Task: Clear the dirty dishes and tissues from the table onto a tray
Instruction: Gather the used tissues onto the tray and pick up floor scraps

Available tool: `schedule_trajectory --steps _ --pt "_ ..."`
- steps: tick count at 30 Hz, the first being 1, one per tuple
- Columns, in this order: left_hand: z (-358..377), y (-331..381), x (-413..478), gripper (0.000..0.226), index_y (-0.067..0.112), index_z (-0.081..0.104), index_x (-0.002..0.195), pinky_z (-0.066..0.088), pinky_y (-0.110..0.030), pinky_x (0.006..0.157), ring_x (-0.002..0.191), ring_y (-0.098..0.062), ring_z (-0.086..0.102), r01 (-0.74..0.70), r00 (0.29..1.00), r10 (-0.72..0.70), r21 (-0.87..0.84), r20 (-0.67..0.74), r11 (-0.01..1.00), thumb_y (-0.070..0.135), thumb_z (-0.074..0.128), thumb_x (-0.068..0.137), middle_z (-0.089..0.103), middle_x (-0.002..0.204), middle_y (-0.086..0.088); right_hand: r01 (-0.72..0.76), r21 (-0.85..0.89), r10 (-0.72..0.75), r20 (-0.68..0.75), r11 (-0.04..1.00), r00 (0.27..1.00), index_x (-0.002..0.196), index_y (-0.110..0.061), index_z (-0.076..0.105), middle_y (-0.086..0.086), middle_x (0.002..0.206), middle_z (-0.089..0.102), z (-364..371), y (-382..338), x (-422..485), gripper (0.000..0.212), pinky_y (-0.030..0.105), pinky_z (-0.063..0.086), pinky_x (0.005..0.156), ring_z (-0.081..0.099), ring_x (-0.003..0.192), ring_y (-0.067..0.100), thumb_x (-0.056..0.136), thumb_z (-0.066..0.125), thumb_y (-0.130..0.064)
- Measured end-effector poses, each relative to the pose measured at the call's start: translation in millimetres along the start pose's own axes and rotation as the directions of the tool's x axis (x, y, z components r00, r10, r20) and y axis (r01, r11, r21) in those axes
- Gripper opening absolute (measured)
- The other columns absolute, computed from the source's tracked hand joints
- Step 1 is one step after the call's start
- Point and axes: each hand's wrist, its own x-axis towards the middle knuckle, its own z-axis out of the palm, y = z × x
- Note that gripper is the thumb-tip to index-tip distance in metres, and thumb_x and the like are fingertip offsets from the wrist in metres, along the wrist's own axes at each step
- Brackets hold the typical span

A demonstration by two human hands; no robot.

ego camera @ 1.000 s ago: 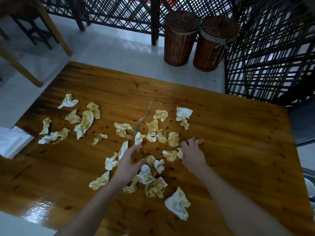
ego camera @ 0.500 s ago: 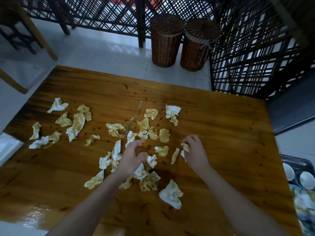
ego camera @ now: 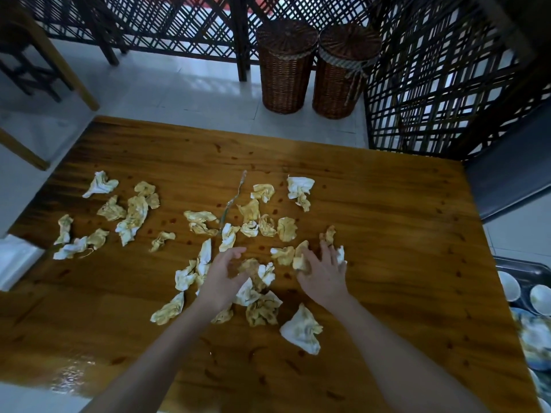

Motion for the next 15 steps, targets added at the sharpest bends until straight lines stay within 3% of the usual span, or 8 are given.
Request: schedule_trajectory --steps 2,4,8,12,15 --pt "-3 -5 -2 0.041 0.026 0.053 0.126 0.042 -0.023 0.084 0.111 -0.015 0.051 -0.001 1.0 0.001 0.0 -0.014 1.0 0.017 0.067 0.088 0.049 0.12 0.004 -0.027 0.008 0.027 -0.007 1.0 1.0 0.144 -0.042 0.014 0.003 0.159 -0.004 4 -3 3 0.071 0.063 0.006 0.11 -0.006 0.145 0.032 0.083 0.042 -0.067" --pt "-6 -9 -4 0.041 0.024 0.054 0.126 0.04 -0.015 0.08 0.11 -0.014 0.05 -0.002 1.0 0.002 0.005 -0.024 1.0 0.014 0.067 0.088 0.05 0.12 0.002 -0.041 -0.015 0.04 -0.052 0.999 0.998 0.144 -0.043 0.011 0.001 0.158 -0.005 5 -4 5 0.081 0.063 0.01 0.109 -0.006 0.145 0.03 0.077 0.04 -0.077" --pt "-10 -14 -5 0.04 0.026 0.053 0.124 0.041 -0.004 0.066 0.108 -0.013 0.048 0.007 1.0 -0.007 -0.01 -0.026 1.0 0.011 0.065 0.089 0.048 0.122 0.001 -0.087 -0.032 0.083 -0.11 0.996 0.99 0.147 -0.043 0.003 0.003 0.158 -0.01 5 -4 9 0.093 0.064 0.013 0.109 -0.009 0.145 0.032 0.072 0.041 -0.082" --pt "-13 -17 -5 0.041 0.027 0.053 0.126 0.046 -0.016 0.076 0.112 -0.016 0.049 0.024 0.999 -0.025 -0.02 -0.025 1.0 0.013 0.065 0.089 0.047 0.123 0.001 -0.1 -0.043 0.097 -0.065 0.994 0.993 0.149 -0.038 0.008 0.004 0.159 -0.007 3 -6 15 0.089 0.063 0.016 0.109 -0.003 0.145 0.032 0.077 0.043 -0.077" --pt "-15 -20 -6 0.041 0.027 0.054 0.126 0.047 -0.027 0.082 0.111 -0.014 0.049 0.059 0.998 -0.061 -0.043 -0.031 0.997 0.013 0.065 0.089 0.048 0.123 0.003 -0.045 -0.077 0.036 -0.108 0.996 0.993 0.144 -0.034 0.024 0.005 0.158 0.006 5 -10 17 0.073 0.059 0.018 0.11 0.005 0.145 0.03 0.083 0.045 -0.068"
